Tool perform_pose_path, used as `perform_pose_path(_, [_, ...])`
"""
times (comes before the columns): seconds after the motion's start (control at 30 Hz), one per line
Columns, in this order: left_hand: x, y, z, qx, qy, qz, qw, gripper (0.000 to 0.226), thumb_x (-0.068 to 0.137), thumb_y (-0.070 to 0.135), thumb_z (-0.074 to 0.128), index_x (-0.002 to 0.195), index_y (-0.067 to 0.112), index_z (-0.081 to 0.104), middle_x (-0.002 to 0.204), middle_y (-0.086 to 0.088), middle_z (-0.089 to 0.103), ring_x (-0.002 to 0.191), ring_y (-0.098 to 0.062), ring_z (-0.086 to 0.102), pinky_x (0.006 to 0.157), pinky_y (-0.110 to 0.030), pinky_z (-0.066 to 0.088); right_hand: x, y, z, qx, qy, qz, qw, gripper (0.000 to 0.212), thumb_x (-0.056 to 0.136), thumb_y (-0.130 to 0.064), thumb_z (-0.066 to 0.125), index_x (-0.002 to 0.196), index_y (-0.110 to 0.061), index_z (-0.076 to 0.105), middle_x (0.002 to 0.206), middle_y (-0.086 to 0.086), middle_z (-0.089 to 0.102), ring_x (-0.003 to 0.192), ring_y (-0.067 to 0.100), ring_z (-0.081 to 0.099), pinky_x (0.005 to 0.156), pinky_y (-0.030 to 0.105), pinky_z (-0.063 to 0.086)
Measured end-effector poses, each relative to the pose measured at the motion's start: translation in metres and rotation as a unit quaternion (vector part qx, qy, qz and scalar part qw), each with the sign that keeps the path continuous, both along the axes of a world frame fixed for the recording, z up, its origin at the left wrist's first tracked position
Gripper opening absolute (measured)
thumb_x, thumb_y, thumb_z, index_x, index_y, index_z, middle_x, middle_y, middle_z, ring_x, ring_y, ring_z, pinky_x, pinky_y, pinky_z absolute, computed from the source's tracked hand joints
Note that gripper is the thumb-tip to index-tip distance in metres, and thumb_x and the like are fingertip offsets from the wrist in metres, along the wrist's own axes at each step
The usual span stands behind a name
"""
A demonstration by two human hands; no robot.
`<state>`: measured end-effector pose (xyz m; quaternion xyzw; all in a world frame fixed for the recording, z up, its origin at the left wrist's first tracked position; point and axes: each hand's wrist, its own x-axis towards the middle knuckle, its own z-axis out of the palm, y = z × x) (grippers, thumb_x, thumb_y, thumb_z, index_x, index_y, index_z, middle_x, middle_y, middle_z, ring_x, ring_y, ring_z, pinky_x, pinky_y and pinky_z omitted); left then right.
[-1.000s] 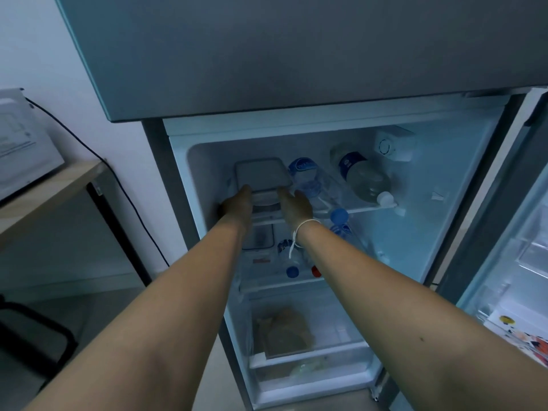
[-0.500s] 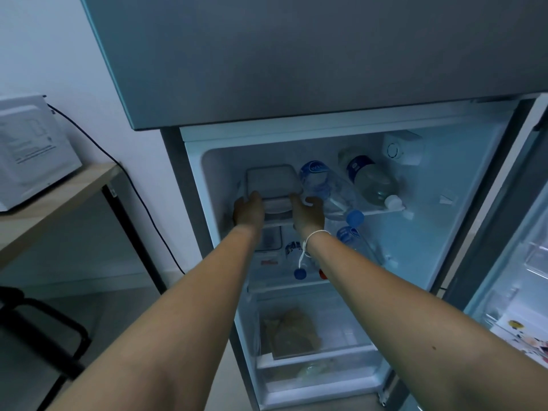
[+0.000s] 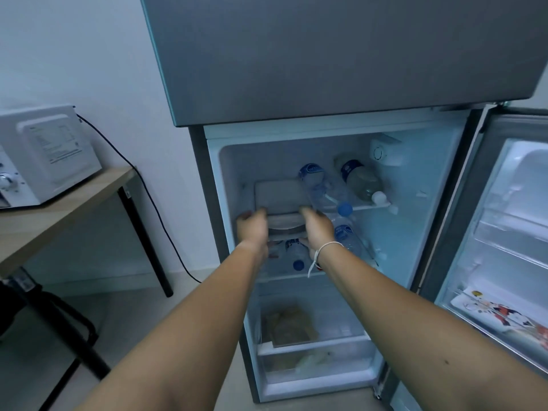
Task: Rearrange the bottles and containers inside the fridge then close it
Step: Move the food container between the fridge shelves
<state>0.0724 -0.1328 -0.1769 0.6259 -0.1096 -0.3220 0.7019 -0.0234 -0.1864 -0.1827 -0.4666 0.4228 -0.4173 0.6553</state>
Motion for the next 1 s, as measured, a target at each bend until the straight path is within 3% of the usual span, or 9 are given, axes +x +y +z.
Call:
perform_pose_path(0.13, [-0.013,0.021,-0.004,-0.004,0.003,-0.021,1.000,0.046,0.089,0.030,0.052,0.132,0.021,0.039,0.091,0.002,0.051,0.072,-0.018,0.053,0.059,-0.032,0.049,-0.011,0.020,-0.010,-0.008,-0.012,-0.005,1.000,0.024,0.080,-0.030,0.058,0.100,-0.018,0.061,0.104,0.004,0.063,0.090,0.020,0.058,0.094,0.044,0.048])
perform_pose_path(0.23, [-0.022,0.036,-0.010,-0.017,0.004,-0.044,0.999,0.046,0.089,0.025,0.051,0.132,0.020,0.037,0.105,-0.004,0.052,0.092,-0.028,0.061,0.077,-0.050,0.058,-0.019,0.033,-0.020,-0.010,-0.015,-0.012,1.000,0.016,0.076,-0.034,0.061,0.090,-0.026,0.061,0.098,0.002,0.063,0.090,0.022,0.059,0.088,0.042,0.050])
perform_pose_path(0.3, [-0.026,0.043,-0.014,-0.024,0.003,-0.051,0.998,0.041,0.089,0.024,0.051,0.128,0.020,0.038,0.117,-0.007,0.051,0.109,-0.033,0.059,0.090,-0.060,0.051,-0.025,0.040,-0.024,-0.008,-0.021,-0.011,1.000,0.008,0.075,-0.035,0.062,0.080,-0.029,0.059,0.089,0.001,0.061,0.082,0.021,0.056,0.072,0.037,0.049])
perform_pose_path(0.37, [-0.030,0.047,-0.019,-0.029,0.000,-0.055,0.998,0.038,0.089,0.023,0.052,0.124,0.020,0.039,0.114,-0.007,0.053,0.112,-0.032,0.058,0.094,-0.059,0.050,-0.031,0.046,-0.027,0.001,-0.044,-0.012,0.999,0.006,0.078,-0.031,0.062,0.081,-0.033,0.057,0.085,-0.001,0.060,0.077,0.018,0.053,0.062,0.030,0.043])
perform_pose_path(0.43, [-0.035,0.049,-0.023,-0.025,-0.010,-0.060,0.998,0.037,0.088,0.024,0.051,0.123,0.019,0.042,0.111,-0.006,0.055,0.106,-0.028,0.059,0.096,-0.051,0.050,-0.037,0.050,-0.032,0.006,-0.062,-0.022,0.998,0.018,0.080,-0.028,0.062,0.095,-0.035,0.057,0.086,-0.005,0.061,0.074,0.014,0.055,0.058,0.026,0.045])
perform_pose_path(0.5, [-0.041,0.051,-0.029,-0.015,-0.019,-0.065,0.998,0.037,0.088,0.025,0.050,0.124,0.016,0.045,0.110,-0.008,0.057,0.098,-0.026,0.058,0.087,-0.042,0.050,-0.043,0.057,-0.041,0.012,-0.060,-0.042,0.997,0.033,0.080,-0.027,0.062,0.112,-0.031,0.053,0.092,-0.006,0.061,0.078,0.012,0.058,0.062,0.027,0.050])
perform_pose_path(0.57, [-0.046,0.052,-0.036,0.001,-0.018,-0.071,0.997,0.035,0.088,0.026,0.048,0.122,0.016,0.048,0.113,-0.008,0.057,0.101,-0.027,0.056,0.084,-0.042,0.050,-0.049,0.062,-0.050,0.019,-0.040,-0.062,0.997,0.040,0.081,-0.028,0.062,0.120,-0.029,0.050,0.099,-0.004,0.058,0.085,0.014,0.057,0.080,0.036,0.053])
perform_pose_path(0.67, [-0.051,0.054,-0.050,0.027,-0.016,-0.075,0.997,0.029,0.088,0.028,0.049,0.116,0.022,0.049,0.119,-0.005,0.054,0.112,-0.028,0.053,0.090,-0.045,0.050,-0.054,0.065,-0.063,0.031,-0.024,-0.071,0.997,0.032,0.084,-0.028,0.060,0.114,-0.031,0.050,0.099,-0.005,0.056,0.082,0.011,0.054,0.093,0.040,0.048])
perform_pose_path(1.0, [-0.050,0.035,-0.092,0.005,-0.002,-0.049,0.999,0.031,0.087,0.024,0.051,0.118,0.021,0.048,0.092,-0.001,0.054,0.086,-0.023,0.053,0.072,-0.037,0.046,-0.050,0.044,-0.107,-0.005,-0.001,-0.092,0.996,0.031,0.085,-0.018,0.056,0.110,-0.036,0.049,0.086,-0.014,0.058,0.075,0.007,0.057,0.070,0.030,0.047])
